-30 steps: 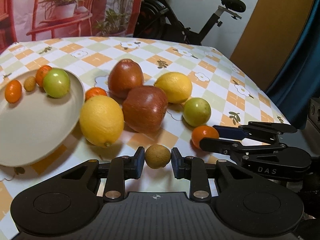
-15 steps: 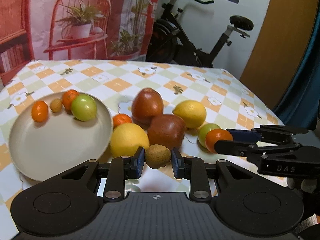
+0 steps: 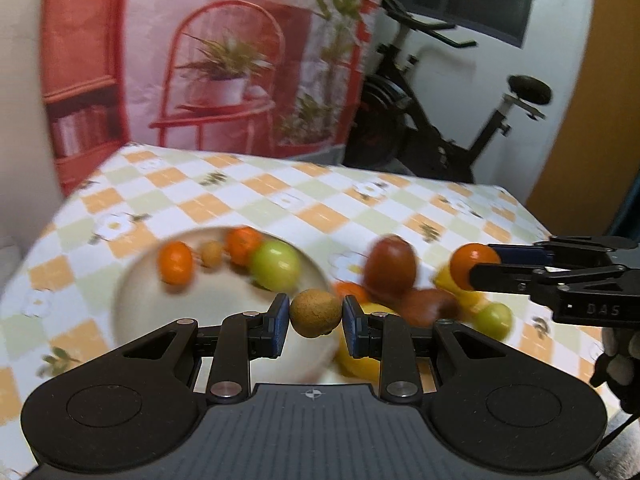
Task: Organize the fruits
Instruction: 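Carry the kiwi to the plate and open the left tool while the right tool releases the tangerine there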
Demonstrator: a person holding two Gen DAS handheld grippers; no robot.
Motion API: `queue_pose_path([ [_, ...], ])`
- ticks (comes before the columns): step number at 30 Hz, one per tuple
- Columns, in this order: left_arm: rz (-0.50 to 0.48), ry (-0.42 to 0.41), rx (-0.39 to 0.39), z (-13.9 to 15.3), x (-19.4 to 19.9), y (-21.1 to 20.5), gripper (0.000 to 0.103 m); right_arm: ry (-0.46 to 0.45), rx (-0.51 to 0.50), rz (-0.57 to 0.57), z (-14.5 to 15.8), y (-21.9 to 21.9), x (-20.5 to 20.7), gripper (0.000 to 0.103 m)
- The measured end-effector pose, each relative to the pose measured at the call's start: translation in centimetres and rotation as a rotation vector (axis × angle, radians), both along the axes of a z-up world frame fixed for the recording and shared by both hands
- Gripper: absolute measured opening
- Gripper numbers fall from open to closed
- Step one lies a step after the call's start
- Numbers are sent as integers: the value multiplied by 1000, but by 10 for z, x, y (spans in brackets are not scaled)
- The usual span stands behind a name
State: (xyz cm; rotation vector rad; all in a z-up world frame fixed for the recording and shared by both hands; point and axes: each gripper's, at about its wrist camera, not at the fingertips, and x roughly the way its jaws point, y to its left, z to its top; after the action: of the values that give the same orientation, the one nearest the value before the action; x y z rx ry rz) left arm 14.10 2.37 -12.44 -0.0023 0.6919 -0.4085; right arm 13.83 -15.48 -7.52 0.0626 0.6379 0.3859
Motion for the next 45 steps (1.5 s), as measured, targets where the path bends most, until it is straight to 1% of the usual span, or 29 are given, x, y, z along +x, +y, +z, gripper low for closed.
queue_pose_path([
  [6,65,-20,32,7,18,32,30,-5,-51,80,7,34,35,34],
  [12,99,-8,63,2,35,50,30,12,-102,153,5,67,71,34],
  [17,108,18,79,-9,49,63,30,41,-153,216,-4,100,104,34],
  [23,107,60,68,-25,68,73,30,75,-226,298,-20,140,131,34],
  [26,105,75,61,-30,74,74,30,107,-259,340,-29,156,144,34],
  [32,85,100,63,-40,84,71,30,150,-318,362,-45,172,161,34],
  [37,90,115,59,-44,88,73,30,174,-358,390,-55,180,170,34],
  [45,98,129,40,-48,91,77,30,164,-390,430,-59,194,175,34],
])
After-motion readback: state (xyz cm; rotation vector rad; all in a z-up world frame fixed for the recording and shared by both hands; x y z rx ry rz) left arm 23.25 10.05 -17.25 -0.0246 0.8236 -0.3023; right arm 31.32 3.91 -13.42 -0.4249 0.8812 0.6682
